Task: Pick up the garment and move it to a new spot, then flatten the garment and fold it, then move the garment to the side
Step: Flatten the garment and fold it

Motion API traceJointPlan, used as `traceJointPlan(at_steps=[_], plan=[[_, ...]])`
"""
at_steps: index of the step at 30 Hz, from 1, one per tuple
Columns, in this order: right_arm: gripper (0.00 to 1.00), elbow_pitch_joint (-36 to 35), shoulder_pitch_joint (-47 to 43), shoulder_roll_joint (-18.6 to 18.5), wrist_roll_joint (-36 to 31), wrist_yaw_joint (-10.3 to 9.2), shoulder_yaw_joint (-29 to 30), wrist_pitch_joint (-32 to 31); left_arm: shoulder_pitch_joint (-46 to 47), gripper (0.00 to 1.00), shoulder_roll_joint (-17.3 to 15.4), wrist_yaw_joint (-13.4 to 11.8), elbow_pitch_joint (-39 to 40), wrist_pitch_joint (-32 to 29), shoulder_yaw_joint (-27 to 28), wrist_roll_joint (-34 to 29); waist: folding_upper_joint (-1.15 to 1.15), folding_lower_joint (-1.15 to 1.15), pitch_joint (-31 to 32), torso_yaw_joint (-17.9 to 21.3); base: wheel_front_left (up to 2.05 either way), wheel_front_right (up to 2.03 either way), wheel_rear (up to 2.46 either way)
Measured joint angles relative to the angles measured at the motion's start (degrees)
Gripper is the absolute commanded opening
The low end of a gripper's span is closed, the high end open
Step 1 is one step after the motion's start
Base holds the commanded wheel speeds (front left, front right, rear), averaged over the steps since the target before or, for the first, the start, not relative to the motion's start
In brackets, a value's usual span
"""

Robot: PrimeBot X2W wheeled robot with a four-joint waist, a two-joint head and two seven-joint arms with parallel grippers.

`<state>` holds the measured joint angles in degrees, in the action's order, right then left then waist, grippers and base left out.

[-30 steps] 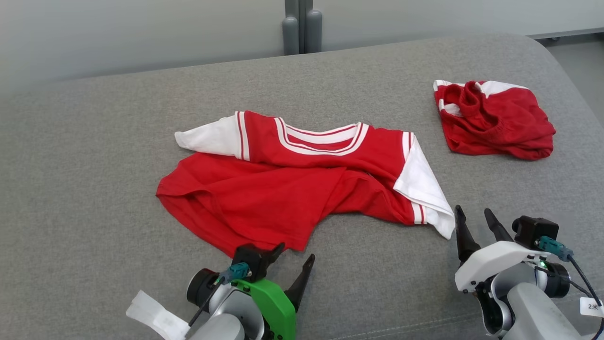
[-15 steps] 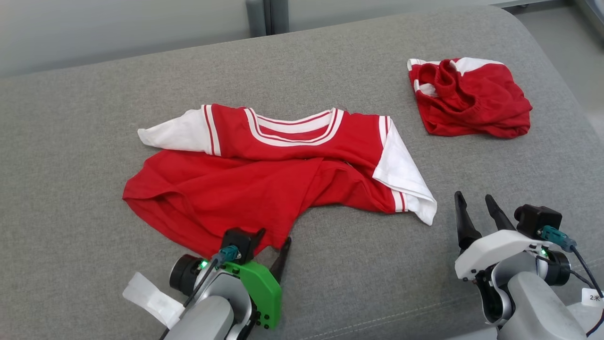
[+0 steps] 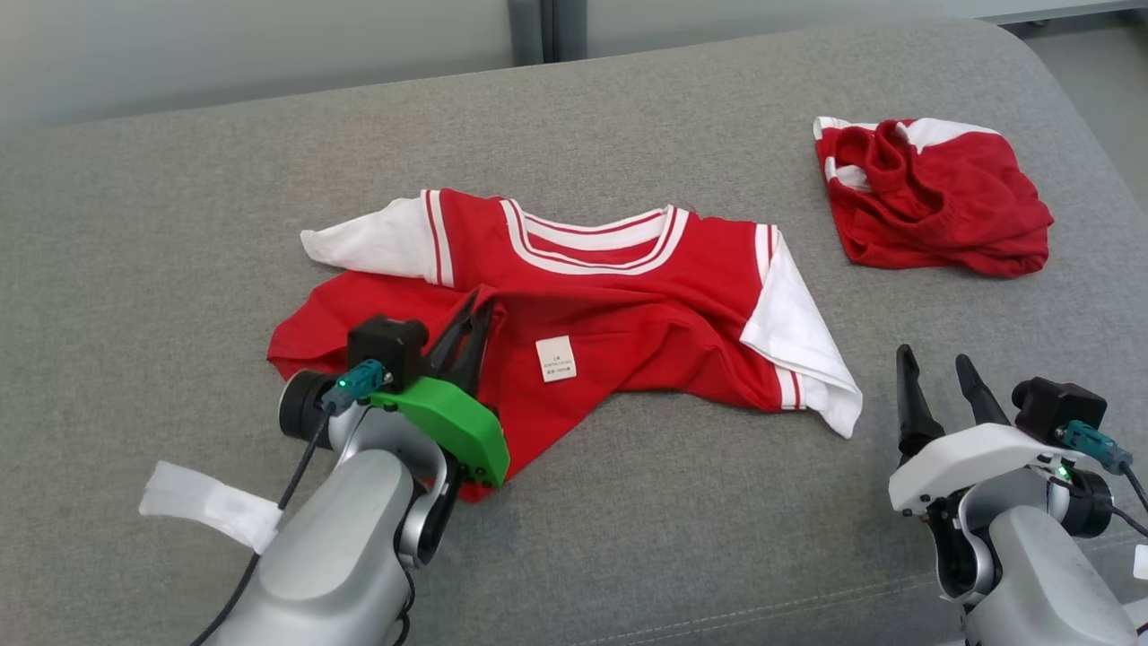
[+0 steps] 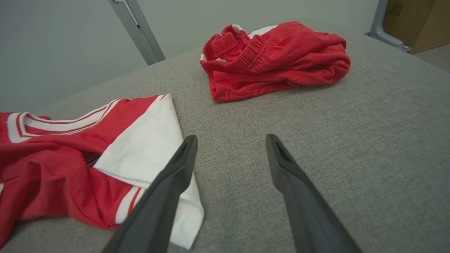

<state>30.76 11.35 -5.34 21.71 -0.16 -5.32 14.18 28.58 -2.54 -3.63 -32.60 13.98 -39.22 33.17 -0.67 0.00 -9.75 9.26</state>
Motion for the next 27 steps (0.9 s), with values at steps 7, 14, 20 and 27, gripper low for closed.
traceJointPlan(at_steps=[7, 14, 20, 27], plan=[[1.00, -0.8, -0.1, -0.1, 0.0, -0.01, 1.2, 0.0, 2.0, 0.00, 0.1, 0.0, 3.2, 0.3, 3.5, 0.9, 0.00, 0.00, 1.0, -2.8, 0.00, 0.00, 0.00], [1.00, -1.0, -0.2, 0.1, -0.1, 0.15, 0.6, 0.0, 2.0, 0.00, -2.1, -0.5, 2.4, 0.3, 4.8, 0.9, 0.00, 0.00, 2.8, -5.2, 0.00, 0.00, 0.00], [1.00, -1.5, -0.6, 0.3, -0.6, 0.24, 0.3, 0.0, 1.9, 0.00, -4.1, -0.6, 3.6, 0.3, 5.4, 0.8, 0.00, 0.00, 3.6, -5.9, 0.00, 0.00, 0.00], [1.00, -1.9, -2.4, 0.1, -0.6, 0.15, 2.2, 0.1, -0.4, 0.00, -4.4, 2.0, 7.2, 0.3, 0.3, -1.4, 0.00, 0.00, 4.8, -6.4, 0.00, 0.00, 0.00]])
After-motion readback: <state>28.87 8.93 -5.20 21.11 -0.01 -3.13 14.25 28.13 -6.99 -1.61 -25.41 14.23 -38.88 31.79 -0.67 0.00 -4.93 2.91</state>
